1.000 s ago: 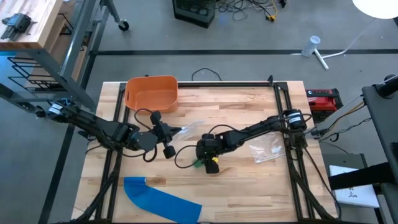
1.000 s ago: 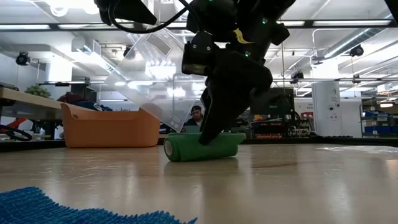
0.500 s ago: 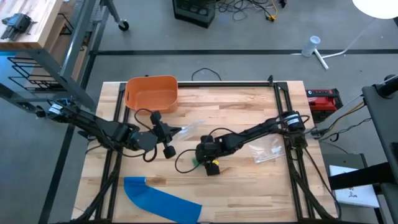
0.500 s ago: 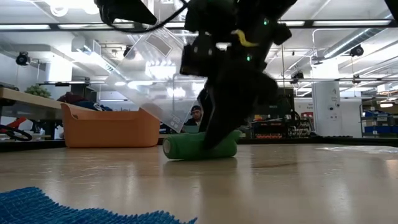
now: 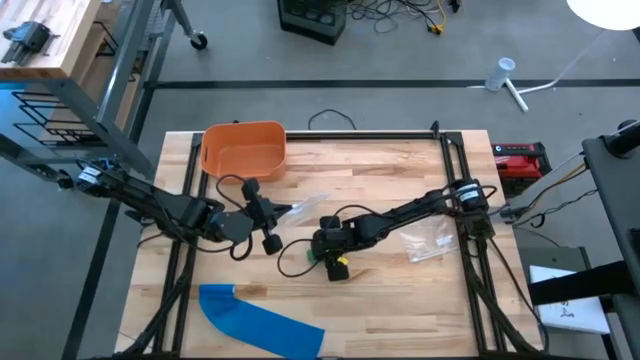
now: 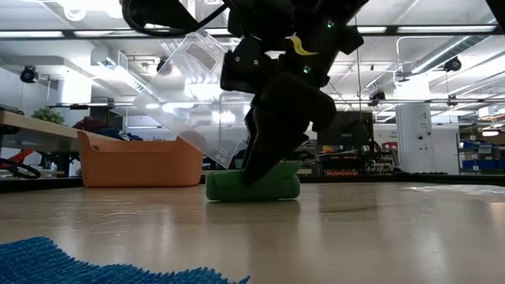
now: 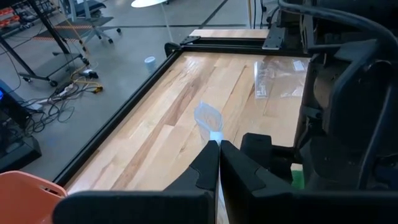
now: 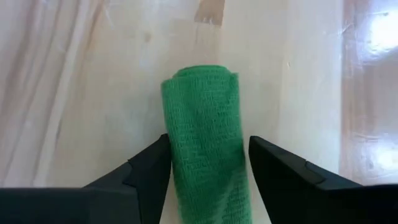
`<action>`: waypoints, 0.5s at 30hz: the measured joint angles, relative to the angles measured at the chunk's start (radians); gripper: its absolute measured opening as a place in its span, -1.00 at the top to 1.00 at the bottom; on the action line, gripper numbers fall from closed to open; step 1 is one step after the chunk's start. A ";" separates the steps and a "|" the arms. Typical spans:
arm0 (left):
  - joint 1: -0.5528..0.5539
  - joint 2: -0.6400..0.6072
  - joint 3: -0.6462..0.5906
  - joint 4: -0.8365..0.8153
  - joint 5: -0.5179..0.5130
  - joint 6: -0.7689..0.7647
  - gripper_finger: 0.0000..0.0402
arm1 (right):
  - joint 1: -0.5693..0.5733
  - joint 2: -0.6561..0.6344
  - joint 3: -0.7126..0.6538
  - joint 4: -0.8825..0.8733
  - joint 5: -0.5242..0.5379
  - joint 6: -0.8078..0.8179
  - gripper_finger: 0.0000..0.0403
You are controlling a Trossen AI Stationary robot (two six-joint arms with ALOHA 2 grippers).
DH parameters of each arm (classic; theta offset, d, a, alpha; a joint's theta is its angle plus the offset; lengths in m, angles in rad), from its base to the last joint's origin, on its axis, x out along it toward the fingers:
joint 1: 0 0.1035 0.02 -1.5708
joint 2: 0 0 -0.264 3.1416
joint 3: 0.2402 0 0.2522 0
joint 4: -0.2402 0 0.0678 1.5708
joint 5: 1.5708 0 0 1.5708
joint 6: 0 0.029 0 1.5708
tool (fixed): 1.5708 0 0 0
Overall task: Roll bandage
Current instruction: Put the rolled green bandage into the transparent zip bag
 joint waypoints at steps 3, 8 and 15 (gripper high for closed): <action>0.000 0.000 0.000 0.000 0.000 0.000 1.00 | 0.000 0.000 0.001 0.000 -0.002 0.003 -0.01; 0.000 0.000 0.000 0.000 0.000 0.000 1.00 | 0.000 0.001 0.001 0.001 -0.002 0.020 -0.01; 0.000 0.000 0.000 0.000 0.000 0.000 1.00 | -0.002 0.034 0.001 0.011 0.003 0.040 -0.01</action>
